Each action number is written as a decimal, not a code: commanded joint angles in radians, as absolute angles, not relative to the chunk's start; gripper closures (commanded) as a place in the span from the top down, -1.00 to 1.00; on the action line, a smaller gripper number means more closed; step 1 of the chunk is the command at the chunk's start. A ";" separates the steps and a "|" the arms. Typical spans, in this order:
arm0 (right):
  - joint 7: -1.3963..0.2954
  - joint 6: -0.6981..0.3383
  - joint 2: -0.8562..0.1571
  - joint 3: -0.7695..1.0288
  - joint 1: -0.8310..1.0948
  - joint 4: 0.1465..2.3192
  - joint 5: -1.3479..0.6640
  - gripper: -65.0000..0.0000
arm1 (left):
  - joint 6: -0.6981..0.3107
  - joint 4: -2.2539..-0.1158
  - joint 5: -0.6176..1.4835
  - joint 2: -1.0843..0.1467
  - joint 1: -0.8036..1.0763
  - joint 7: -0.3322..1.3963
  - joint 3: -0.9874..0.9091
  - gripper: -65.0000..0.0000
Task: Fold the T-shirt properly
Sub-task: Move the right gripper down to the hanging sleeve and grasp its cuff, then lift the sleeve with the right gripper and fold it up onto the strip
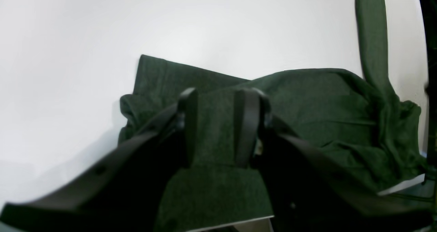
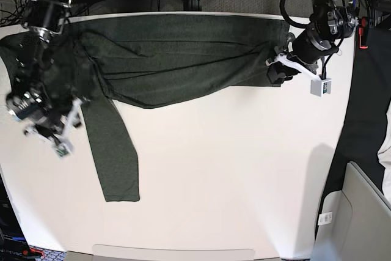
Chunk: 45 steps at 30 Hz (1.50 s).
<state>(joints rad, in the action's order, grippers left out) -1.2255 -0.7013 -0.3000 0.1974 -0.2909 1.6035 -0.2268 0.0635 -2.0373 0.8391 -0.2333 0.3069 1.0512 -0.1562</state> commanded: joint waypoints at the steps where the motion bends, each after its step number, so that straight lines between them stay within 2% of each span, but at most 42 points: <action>1: -1.196 -0.698 -0.292 0.177 -0.341 1.583 -0.183 -0.21 | 0.059 -2.054 0.854 -0.240 0.303 1.041 -0.159 -0.44; 6: -1.096 -0.698 -0.177 0.147 -0.484 1.372 0.019 -0.21 | 0.059 -2.054 0.854 -0.240 0.305 1.041 -0.159 -0.44; 10: -0.997 -0.698 -0.148 0.148 -0.567 1.225 0.108 -0.21 | 0.059 -2.054 0.854 -0.240 0.306 1.041 -0.159 -0.44; 20: -0.773 -0.698 -0.156 0.150 -0.699 0.970 0.189 -0.20 | 0.059 -2.054 0.854 -0.240 0.306 1.043 -0.159 -0.44; 27: -0.748 -0.698 -0.170 0.151 -0.728 0.878 0.188 -0.20 | 0.058 -2.054 0.854 -0.240 0.306 1.043 -0.159 -0.44; 35: -0.705 -0.656 -0.194 0.297 -0.722 0.812 0.196 -0.20 | 0.058 -2.054 0.854 -0.242 0.306 1.044 -0.159 -0.44; 45: -0.664 -0.654 -0.217 0.294 -0.694 0.759 0.196 -0.20 | 0.056 -2.054 0.854 -0.242 0.306 1.046 -0.159 -0.44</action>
<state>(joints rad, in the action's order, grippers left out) -0.6601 -0.6506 -0.2104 0.2943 -0.6651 0.7506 0.1993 0.0597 -2.0373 0.8417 -0.2321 0.3099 1.0512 -0.1562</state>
